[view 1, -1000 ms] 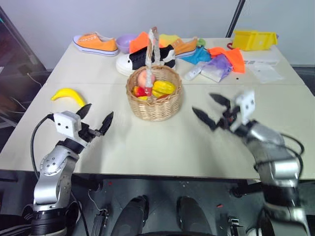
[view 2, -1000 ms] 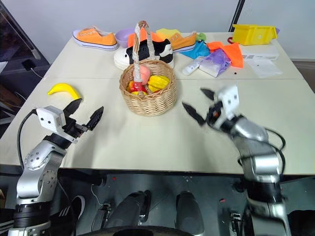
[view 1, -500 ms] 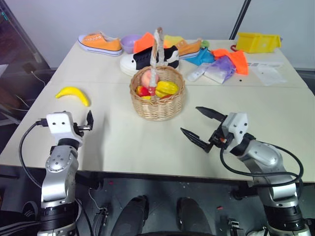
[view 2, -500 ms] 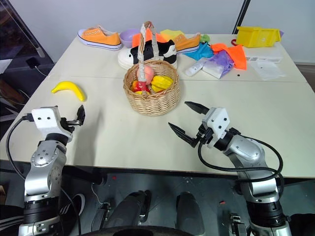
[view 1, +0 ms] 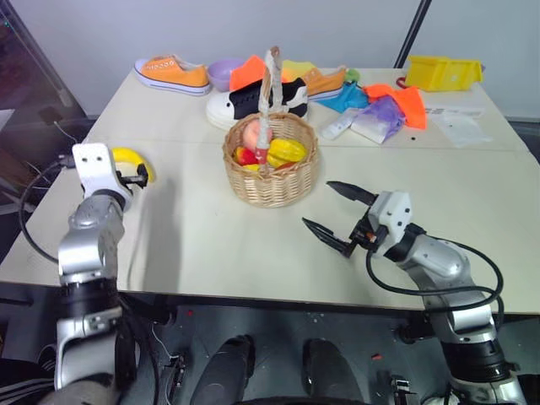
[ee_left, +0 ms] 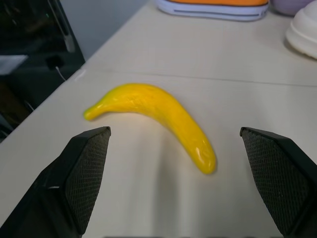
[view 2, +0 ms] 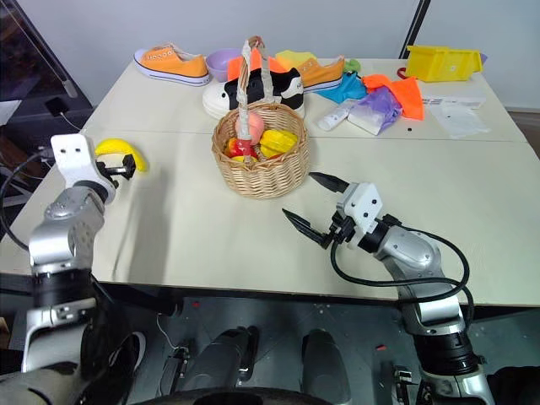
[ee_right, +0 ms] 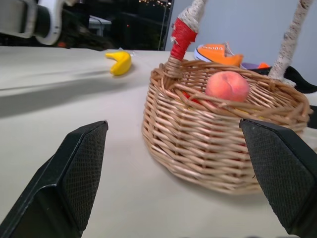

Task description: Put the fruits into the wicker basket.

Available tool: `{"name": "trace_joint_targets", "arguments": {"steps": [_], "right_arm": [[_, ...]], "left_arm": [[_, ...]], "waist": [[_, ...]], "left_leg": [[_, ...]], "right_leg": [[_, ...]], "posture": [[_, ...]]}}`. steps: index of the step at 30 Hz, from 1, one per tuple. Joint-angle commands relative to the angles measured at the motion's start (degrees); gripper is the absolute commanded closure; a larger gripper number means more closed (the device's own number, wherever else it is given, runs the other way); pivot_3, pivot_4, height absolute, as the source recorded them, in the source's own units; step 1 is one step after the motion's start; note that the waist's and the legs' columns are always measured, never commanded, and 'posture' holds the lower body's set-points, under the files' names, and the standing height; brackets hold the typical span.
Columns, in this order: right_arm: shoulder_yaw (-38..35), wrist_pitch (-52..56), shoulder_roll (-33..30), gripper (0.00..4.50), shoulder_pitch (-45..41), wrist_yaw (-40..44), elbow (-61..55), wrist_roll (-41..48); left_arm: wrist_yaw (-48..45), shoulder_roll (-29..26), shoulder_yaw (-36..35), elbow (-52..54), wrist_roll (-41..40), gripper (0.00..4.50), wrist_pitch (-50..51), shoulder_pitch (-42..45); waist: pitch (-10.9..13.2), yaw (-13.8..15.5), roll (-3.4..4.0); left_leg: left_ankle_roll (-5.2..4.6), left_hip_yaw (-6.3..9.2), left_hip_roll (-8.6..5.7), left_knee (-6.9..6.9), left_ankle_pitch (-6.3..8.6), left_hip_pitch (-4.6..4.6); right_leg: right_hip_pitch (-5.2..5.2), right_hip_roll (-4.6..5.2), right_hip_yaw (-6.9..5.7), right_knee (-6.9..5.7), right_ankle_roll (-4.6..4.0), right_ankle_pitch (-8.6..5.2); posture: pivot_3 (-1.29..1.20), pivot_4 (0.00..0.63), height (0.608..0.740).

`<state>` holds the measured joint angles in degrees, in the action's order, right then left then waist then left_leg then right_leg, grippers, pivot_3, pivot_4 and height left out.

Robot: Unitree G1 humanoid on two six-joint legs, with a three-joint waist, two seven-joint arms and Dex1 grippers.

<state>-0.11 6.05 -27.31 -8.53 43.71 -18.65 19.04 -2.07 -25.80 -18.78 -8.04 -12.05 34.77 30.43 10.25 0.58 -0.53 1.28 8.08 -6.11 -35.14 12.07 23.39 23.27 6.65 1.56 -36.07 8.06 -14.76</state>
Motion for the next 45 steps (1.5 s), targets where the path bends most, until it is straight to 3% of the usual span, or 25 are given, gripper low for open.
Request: {"name": "trace_joint_targets", "arguments": {"steps": [1, 10, 19, 24, 27, 34, 42, 45], "right_arm": [[0.53, -0.84, 0.74, 0.05, -0.87, -0.79, -1.52, -0.14], [1.91, -0.27, 1.25, 0.05, -0.93, -2.5, -2.48, -0.51], [2.22, 0.72, 1.21, 0.05, -1.94, -3.58, -2.57, -0.87], [1.96, 1.22, 0.86, 0.05, -2.78, -3.78, -2.78, -0.8], [1.96, 1.67, 0.86, 0.0, -3.02, -4.09, -3.14, -0.74], [1.62, 2.13, 0.5, 0.0, -3.03, -4.47, -3.44, -0.86], [1.73, 1.98, 0.51, 0.0, -3.65, -4.52, -2.61, -1.14], [1.83, 2.01, 0.61, 0.0, -3.74, -4.62, -2.47, -1.24]], "left_arm": [[-3.9, -3.53, 1.59, -8.01, 0.98, 0.0, 0.62, 4.61], [-8.08, -5.9, 2.27, -35.95, 1.67, 0.0, -5.71, 20.24], [-6.84, -4.6, 0.51, -51.42, 0.93, 0.0, -14.49, 26.63], [-8.55, -2.84, 2.33, -54.48, 2.16, 0.0, -17.06, 27.0], [-8.31, -2.5, 2.36, -55.83, 2.22, 0.79, -18.48, 26.68], [-5.99, -2.67, 1.64, -55.78, 1.74, 4.34, -19.85, 26.15], [-5.1, -3.56, 1.73, -44.0, 1.74, 4.47, -18.68, 20.73], [-5.17, -3.76, 0.24, -30.3, -0.08, 4.47, -15.92, 14.46]], "waist": [[0.01, -0.03, -0.02], [0.06, -0.02, -0.17], [0.06, -0.34, -0.21], [0.05, -0.32, -0.26], [0.05, -0.41, -0.29], [0.04, -0.52, -0.31], [0.04, -1.37, -0.32], [0.04, -1.54, -0.32]], "left_leg": [[0.0, 0.01, -0.01, 0.0, 0.0, 0.0], [0.03, 0.05, -0.02, 0.02, -0.02, 0.01], [0.04, 0.04, -0.02, 0.01, -0.03, 0.01], [0.03, 0.03, -0.03, 0.0, -0.03, 0.01], [0.03, 0.03, -0.03, 0.0, -0.03, 0.01], [0.03, 0.03, -0.03, -0.01, -0.04, 0.01], [0.03, 0.04, -0.02, -0.01, -0.04, 0.01], [0.05, 0.04, -0.01, -0.01, -0.05, 0.01]], "right_leg": [[0.0, 0.0, 0.0, -0.01, 0.0, 0.0], [0.03, 0.01, -0.05, -0.03, 0.01, 0.01], [0.04, 0.02, -0.05, -0.07, 0.02, 0.02], [0.03, 0.02, -0.05, -0.07, 0.03, 0.03], [0.03, 0.02, -0.05, -0.07, 0.04, 0.03], [0.04, 0.02, -0.05, -0.1, 0.05, 0.04], [0.04, 0.02, -0.04, -0.13, 0.05, 0.04], [0.06, 0.02, -0.03, -0.16, 0.04, 0.04]], "posture": [[0.0, 0.15, 0.74], [0.0, 0.15, 0.74], [0.0, 0.15, 0.74], [0.0, 0.15, 0.74], [0.0, 0.15, 0.74], [0.0, 0.15, 0.74], [0.0, 0.15, 0.74], [0.0, 0.15, 0.74]]}}
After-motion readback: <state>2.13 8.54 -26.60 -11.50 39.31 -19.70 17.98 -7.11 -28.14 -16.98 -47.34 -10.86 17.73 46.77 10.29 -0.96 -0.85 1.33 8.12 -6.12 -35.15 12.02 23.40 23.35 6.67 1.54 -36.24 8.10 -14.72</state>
